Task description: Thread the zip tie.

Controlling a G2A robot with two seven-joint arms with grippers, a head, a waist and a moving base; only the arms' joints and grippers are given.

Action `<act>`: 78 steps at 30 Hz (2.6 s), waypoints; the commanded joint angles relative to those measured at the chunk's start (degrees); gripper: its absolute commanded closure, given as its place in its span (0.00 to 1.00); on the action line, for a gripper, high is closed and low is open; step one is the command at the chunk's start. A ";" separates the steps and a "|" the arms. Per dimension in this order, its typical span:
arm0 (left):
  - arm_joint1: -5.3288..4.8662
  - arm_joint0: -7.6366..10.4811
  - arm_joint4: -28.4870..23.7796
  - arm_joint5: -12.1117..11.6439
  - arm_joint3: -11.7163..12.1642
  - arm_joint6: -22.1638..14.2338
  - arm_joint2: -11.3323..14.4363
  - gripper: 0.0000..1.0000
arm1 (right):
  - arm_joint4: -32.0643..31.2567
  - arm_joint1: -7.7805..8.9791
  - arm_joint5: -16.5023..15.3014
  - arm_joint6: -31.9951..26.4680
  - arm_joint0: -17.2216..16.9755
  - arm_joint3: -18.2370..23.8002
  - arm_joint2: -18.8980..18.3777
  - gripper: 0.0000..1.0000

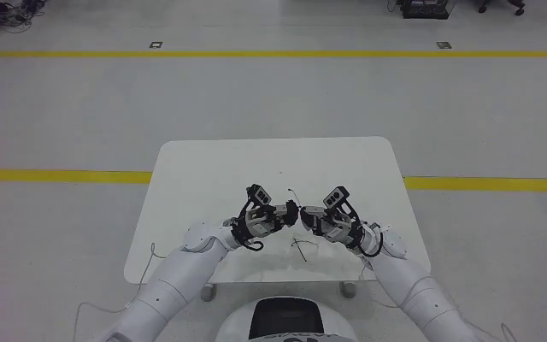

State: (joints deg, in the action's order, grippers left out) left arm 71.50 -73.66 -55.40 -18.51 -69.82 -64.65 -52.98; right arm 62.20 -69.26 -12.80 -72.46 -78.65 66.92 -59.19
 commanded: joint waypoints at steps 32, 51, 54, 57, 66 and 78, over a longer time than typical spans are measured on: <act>0.00 0.00 0.00 0.00 0.00 0.00 0.00 1.00 | -3.35 -0.35 0.85 2.03 -0.92 -0.51 -2.95 1.00; 0.00 0.00 0.00 0.00 0.00 0.00 0.00 1.00 | -4.27 -0.51 1.93 3.06 -1.45 0.04 -4.18 1.00; 0.00 0.00 0.00 0.00 0.00 0.00 0.00 1.00 | -4.45 -0.55 2.00 3.04 -1.46 0.04 -4.27 1.00; 0.00 0.00 0.00 0.00 0.00 0.00 0.00 1.00 | -4.52 -0.60 2.02 3.01 -1.51 0.00 -4.34 1.00; 0.00 0.00 0.00 0.00 0.00 0.00 0.00 1.00 | -4.83 -0.71 2.16 2.90 -1.63 -0.56 -4.64 1.00; 0.00 0.00 0.00 0.00 0.00 0.00 0.00 1.00 | -4.96 -0.95 2.47 2.67 -1.47 -1.36 -4.77 1.00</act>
State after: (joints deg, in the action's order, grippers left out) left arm 71.50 -73.66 -55.40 -18.51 -69.82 -64.65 -52.98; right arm 57.25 -70.20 -10.36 -69.76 -80.13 65.65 -63.94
